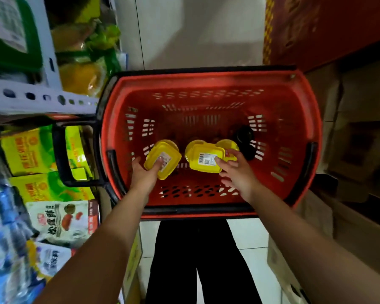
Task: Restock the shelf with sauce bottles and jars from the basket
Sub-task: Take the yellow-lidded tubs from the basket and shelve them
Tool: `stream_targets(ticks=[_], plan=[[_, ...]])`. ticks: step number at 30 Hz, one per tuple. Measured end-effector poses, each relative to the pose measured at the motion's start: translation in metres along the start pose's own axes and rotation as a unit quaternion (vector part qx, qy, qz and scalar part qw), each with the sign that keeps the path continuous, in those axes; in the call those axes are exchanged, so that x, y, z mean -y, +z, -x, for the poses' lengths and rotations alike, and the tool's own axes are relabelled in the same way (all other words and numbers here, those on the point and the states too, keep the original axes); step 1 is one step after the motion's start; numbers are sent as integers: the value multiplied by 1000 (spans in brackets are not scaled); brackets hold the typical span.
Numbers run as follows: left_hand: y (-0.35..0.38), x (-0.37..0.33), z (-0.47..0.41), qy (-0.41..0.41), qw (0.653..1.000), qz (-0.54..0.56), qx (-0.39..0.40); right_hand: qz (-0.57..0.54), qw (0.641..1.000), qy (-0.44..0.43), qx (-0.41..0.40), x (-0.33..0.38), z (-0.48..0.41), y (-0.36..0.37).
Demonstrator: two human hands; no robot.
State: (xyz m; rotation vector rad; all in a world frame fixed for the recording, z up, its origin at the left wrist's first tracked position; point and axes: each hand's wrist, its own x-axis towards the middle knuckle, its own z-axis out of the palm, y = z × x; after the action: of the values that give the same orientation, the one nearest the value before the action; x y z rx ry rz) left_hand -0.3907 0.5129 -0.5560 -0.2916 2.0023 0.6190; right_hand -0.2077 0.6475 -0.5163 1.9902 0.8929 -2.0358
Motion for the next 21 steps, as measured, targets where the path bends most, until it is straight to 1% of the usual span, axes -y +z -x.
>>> stream_targets(ticks=[4,7,10,13,17,21], plan=[[6,0,-13,-41,996,75,13,19,1000,0,10,-5,-18,5],[10,3,-18,-65,992,103,37,24,1000,0,16,-12,-30,9],[14,8,-19,-72,984,148,65,14,1000,-5,16,-17,-40,13],[15,10,-22,-76,975,193,72,-9,1000,-5,11,-20,-47,18],[13,11,-27,-79,974,199,76,-61,998,-10,5,-22,-53,22],[14,12,-26,-60,978,185,78,-75,997,-18,0,-21,-56,26]])
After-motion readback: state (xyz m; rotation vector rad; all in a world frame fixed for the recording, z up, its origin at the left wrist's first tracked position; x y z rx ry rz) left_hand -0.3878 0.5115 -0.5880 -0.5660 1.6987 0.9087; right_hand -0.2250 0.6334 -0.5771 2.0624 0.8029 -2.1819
